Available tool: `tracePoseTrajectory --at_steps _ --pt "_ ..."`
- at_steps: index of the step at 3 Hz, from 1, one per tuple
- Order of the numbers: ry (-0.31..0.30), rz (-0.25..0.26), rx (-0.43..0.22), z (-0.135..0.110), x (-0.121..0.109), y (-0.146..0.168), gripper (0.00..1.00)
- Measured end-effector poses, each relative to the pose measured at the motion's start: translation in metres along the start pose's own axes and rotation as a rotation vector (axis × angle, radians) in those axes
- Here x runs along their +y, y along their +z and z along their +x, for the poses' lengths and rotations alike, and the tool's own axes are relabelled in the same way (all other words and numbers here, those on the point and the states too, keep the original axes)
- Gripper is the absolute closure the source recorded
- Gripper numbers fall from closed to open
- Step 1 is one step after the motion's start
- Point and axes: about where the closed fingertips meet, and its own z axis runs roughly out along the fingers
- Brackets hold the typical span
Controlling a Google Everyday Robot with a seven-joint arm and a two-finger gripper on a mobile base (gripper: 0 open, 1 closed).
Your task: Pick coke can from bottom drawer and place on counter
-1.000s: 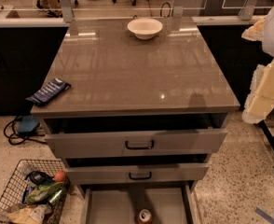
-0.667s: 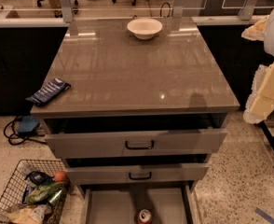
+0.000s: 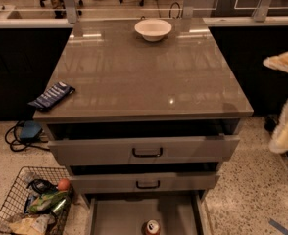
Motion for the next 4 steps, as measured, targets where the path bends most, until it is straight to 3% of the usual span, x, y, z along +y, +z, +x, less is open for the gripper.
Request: tracePoseTrajectory --at_steps 2,3,4 --pt "0.024 0.023 -0.159 0.1 0.041 0.025 0.0" --pt "-0.008 0.04 -0.255 0.128 0.062 0.044 0.0" --pt "-0.05 0.061 -0.329 0.139 0.081 0.063 0.0"
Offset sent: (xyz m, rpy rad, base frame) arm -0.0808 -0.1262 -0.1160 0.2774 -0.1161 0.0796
